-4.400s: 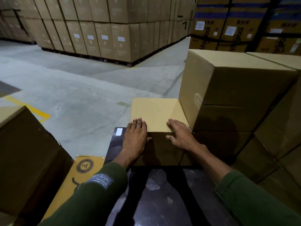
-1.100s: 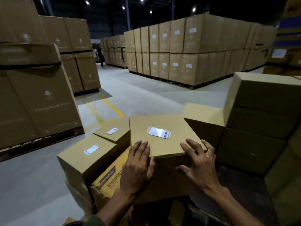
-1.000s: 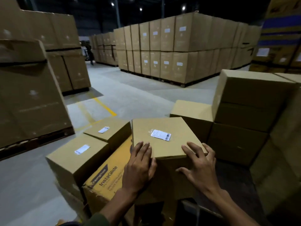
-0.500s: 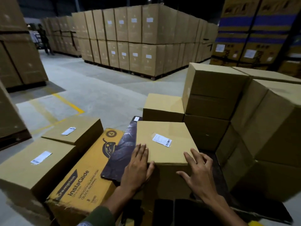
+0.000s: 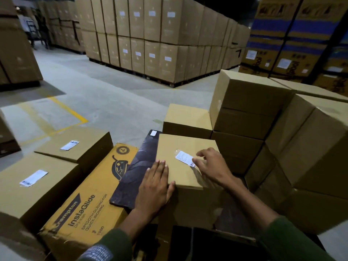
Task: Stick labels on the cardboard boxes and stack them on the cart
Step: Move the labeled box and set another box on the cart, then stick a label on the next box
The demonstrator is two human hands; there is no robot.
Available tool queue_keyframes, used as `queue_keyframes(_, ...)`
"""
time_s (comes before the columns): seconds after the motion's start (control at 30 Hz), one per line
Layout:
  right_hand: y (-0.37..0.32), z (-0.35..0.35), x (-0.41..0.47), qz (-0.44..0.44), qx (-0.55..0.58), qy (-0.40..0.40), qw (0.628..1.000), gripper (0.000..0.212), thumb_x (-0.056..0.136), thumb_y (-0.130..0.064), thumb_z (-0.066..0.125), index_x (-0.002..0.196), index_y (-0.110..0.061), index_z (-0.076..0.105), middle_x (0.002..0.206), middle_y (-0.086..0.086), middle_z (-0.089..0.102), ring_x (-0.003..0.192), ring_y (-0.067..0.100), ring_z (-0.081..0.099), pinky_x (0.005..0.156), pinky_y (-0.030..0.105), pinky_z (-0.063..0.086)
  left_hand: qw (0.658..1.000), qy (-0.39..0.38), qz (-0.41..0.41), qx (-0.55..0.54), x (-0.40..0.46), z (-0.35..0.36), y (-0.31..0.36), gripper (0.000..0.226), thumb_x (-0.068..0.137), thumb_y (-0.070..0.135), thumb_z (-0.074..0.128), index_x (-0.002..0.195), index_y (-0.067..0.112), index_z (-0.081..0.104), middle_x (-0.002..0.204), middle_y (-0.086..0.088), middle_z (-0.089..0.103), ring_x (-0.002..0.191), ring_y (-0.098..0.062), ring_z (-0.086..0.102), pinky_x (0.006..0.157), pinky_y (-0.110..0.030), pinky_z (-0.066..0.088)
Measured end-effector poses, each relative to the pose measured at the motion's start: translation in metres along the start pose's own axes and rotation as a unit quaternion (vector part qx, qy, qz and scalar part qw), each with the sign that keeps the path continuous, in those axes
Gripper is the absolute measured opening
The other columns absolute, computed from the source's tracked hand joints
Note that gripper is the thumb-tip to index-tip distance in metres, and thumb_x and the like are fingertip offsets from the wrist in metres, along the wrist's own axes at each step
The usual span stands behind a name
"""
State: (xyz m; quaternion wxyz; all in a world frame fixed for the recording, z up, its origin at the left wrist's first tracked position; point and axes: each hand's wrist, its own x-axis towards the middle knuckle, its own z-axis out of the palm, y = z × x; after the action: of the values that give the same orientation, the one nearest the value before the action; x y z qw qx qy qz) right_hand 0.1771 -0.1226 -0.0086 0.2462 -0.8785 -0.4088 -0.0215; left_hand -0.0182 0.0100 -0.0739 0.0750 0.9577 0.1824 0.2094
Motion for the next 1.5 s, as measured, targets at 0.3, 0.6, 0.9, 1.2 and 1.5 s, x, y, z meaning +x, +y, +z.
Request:
queue_keyframes(0.3, -0.017, 0.006, 0.049, -0.009, -0.087, -0.126, 0.988, 0.048, 0.077, -0.062, 0.061, 0.095, -0.019, 0.072, 0.097, 0.007, 0.063, 0.090, 0.024, 0.055, 0.067, 0.031, 0.036, 1.000, 0.013, -0.014, -0.008, -0.001, 0.005, 0.002, 0.065, 0.103, 0.049, 0.022, 0.141, 0.004, 0.049, 0.149, -0.016, 0.046, 0.142, -0.030, 0.037, 0.107, -0.050, 0.043)
queue_keyframes(0.6, -0.038, -0.011, 0.066, 0.039, -0.064, -0.238, 0.968, 0.040, 0.076, -0.049, 0.080, 0.082, -0.010, 0.076, 0.080, 0.009, 0.074, 0.065, 0.028, 0.070, 0.046, 0.027, 0.047, 1.000, 0.013, -0.020, -0.013, 0.000, 0.006, 0.003, 0.065, 0.103, 0.049, 0.022, 0.140, 0.004, 0.049, 0.148, -0.016, 0.047, 0.142, -0.031, 0.037, 0.107, -0.051, 0.043)
queue_keyframes(0.9, -0.048, -0.017, 0.077, 0.081, -0.049, -0.277, 0.956, 0.043, 0.072, -0.043, 0.085, 0.091, -0.007, 0.069, 0.087, 0.011, 0.071, 0.073, 0.023, 0.069, 0.055, 0.030, 0.051, 1.000, 0.016, -0.021, 0.000, -0.001, 0.007, 0.003, 0.063, 0.101, 0.050, 0.027, 0.141, 0.006, 0.049, 0.149, -0.015, 0.046, 0.142, -0.030, 0.037, 0.106, -0.052, 0.044)
queue_keyframes(1.2, -0.037, -0.031, 0.045, 0.065, 0.221, -0.111, 0.967, 0.016, 0.085, -0.022, 0.076, 0.095, -0.011, 0.070, 0.091, 0.009, 0.074, 0.079, 0.016, 0.070, 0.076, 0.035, 0.056, 0.999, 0.041, -0.014, 0.012, -0.002, 0.010, 0.004, 0.062, 0.102, 0.048, 0.028, 0.142, 0.005, 0.047, 0.149, -0.016, 0.046, 0.144, -0.032, 0.034, 0.109, -0.052, 0.040)
queue_keyframes(1.5, -0.020, 0.015, 0.035, 0.061, 0.311, -0.098, 0.943, 0.022, 0.101, -0.041, 0.049, 0.111, -0.023, 0.055, 0.109, 0.004, 0.071, 0.093, 0.013, 0.071, 0.083, 0.039, 0.060, 0.998, 0.048, -0.011, 0.032, -0.002, 0.013, 0.004, 0.064, 0.104, 0.048, 0.020, 0.141, 0.004, 0.049, 0.147, -0.017, 0.047, 0.142, -0.032, 0.037, 0.111, -0.051, 0.038)
